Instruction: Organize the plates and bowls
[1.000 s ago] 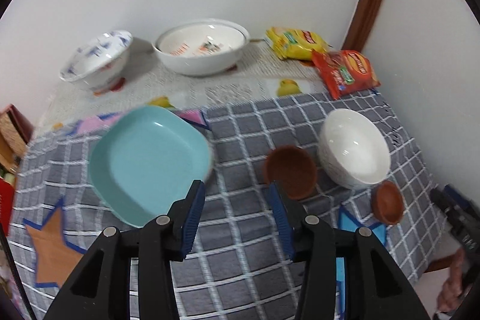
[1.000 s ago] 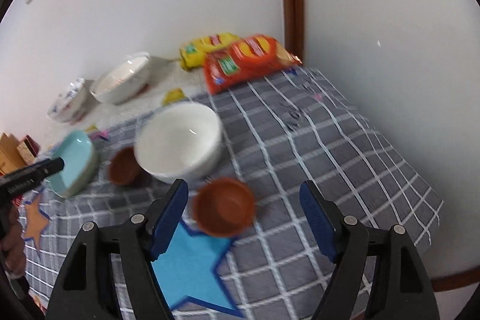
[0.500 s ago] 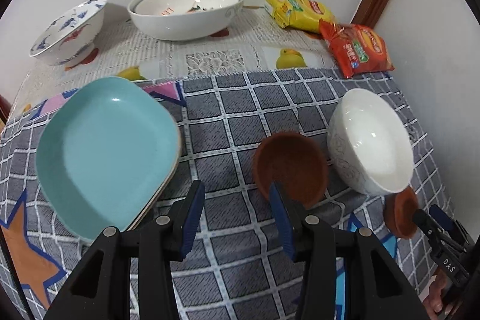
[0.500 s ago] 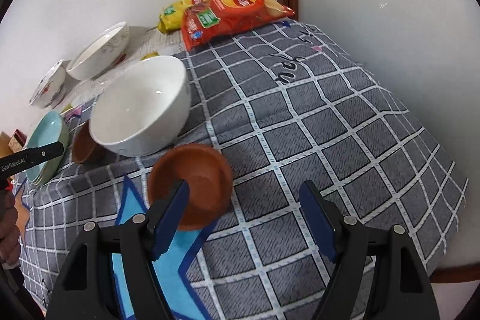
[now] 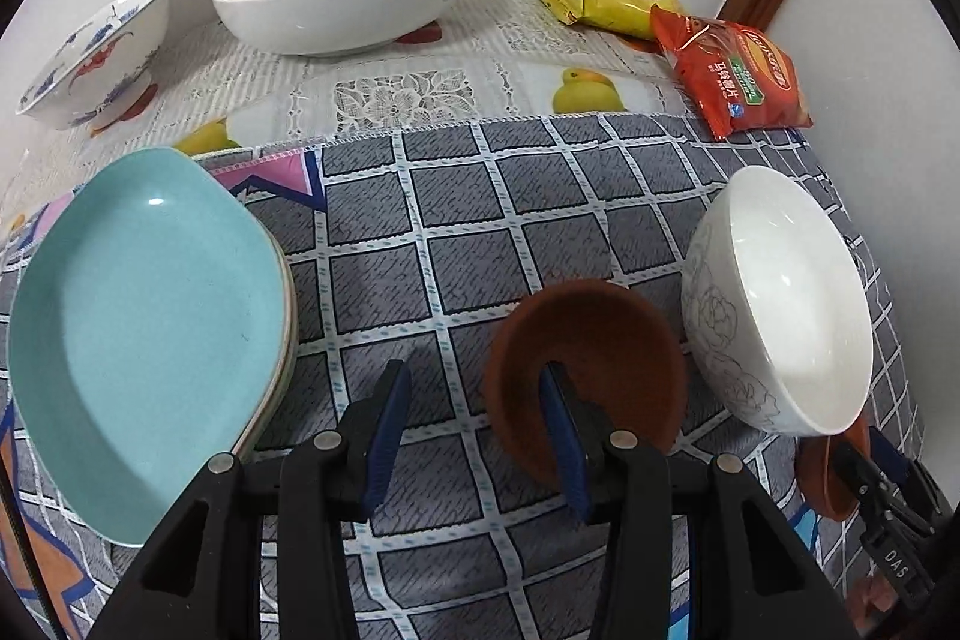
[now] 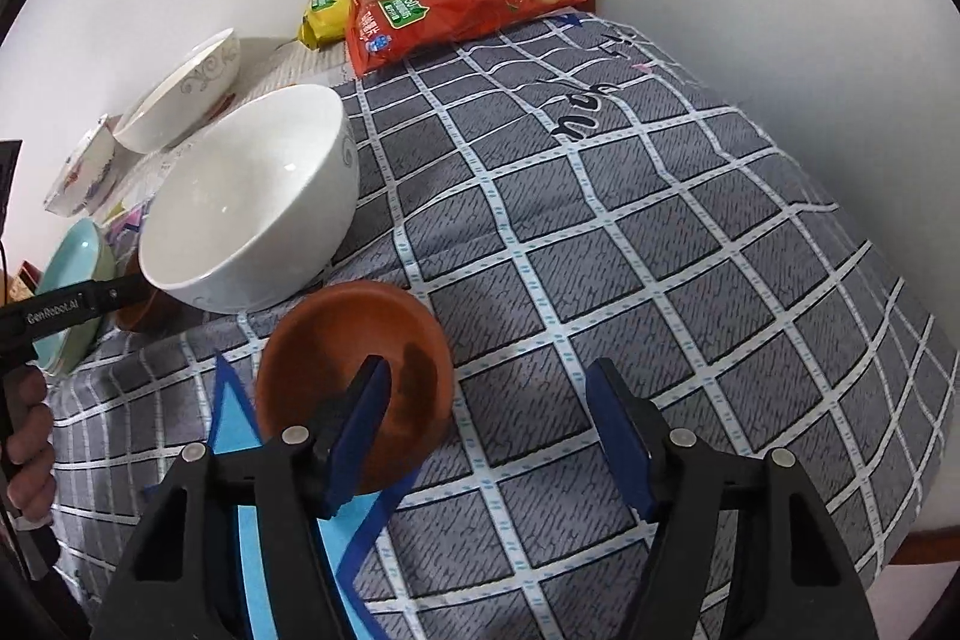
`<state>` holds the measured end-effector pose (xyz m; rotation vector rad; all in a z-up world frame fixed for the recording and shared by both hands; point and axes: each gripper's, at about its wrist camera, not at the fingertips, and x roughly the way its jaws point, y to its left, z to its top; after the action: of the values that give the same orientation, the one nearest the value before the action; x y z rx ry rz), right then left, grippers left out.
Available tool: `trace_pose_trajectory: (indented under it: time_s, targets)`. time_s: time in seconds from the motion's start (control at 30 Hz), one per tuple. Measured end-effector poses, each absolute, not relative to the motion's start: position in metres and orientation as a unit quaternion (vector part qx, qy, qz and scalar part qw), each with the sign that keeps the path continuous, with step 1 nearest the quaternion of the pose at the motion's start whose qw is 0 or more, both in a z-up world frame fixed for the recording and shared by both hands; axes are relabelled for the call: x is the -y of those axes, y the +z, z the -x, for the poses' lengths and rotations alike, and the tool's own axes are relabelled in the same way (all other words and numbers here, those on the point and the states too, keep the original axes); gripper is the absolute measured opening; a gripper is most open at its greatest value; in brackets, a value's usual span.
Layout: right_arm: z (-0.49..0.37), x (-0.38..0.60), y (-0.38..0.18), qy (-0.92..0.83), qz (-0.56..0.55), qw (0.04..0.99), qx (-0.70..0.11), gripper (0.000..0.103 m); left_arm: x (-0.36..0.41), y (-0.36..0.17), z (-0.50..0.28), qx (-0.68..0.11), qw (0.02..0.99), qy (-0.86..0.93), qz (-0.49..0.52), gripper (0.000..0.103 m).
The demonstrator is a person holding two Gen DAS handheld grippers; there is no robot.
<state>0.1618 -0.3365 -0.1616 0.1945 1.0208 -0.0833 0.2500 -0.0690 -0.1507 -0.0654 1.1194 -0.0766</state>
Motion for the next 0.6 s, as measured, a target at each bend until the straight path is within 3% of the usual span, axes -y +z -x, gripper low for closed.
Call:
trace_pose_trajectory:
  time_s: [0.2,0.37,0.43,0.6]
  targets:
    - [-0.164,0.34,-0.164,-0.044,-0.102,0.871,-0.479,0.066,0.072,-0.155,-0.255,-0.533,0.845,-0.039,0.028,0.031]
    - [-0.166,0.338,-0.163,-0.042,-0.094,0.871,-0.481,0.049,0.075,-0.155,-0.257,-0.531,0.845,-0.046,0.029,0.024]
    - [-0.167,0.337,-0.163,-0.032,-0.095,0.87,-0.482,0.038,0.074,-0.155,-0.257,-0.531,0.845,-0.051,0.033,0.017]
    - [-0.167,0.328,-0.161,-0.014,-0.099,0.869,-0.484,0.015,0.077,-0.152,-0.256,-0.529,0.846,-0.056,0.033,0.011]
